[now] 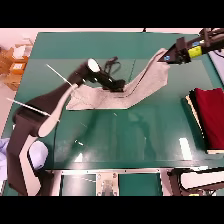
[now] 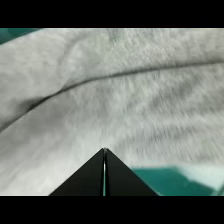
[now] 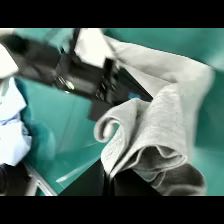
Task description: Fold the shirts.
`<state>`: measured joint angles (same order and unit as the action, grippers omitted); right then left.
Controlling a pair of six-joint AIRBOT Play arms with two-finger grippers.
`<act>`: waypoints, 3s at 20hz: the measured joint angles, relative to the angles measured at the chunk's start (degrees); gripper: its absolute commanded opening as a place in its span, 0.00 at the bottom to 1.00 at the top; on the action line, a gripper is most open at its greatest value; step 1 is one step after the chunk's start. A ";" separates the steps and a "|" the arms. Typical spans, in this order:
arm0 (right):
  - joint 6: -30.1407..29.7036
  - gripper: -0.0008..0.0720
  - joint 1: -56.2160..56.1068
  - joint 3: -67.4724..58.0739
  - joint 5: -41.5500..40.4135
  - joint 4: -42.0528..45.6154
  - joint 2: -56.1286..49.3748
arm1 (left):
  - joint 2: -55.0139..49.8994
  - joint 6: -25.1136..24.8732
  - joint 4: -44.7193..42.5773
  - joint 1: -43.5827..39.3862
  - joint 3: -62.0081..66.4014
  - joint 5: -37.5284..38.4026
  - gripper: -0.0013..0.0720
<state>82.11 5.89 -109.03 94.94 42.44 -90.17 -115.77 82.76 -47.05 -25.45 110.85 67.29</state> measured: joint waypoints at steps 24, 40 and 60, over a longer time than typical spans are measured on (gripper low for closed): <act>4.50 0.74 -32.11 -0.68 -44.11 -5.16 -24.70 | 11.63 1.70 -9.64 36.54 6.86 26.25 0.05; 3.80 0.27 -17.57 20.68 -30.75 0.44 -20.70 | 11.63 2.69 -9.53 36.70 6.86 26.25 0.05; 6.64 0.03 21.07 -5.90 -19.96 -10.60 -7.21 | 11.63 2.73 -9.51 36.70 6.86 28.39 0.05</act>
<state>88.75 26.96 -114.93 74.98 31.83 -97.38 -104.14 85.49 -56.55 11.25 117.71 95.68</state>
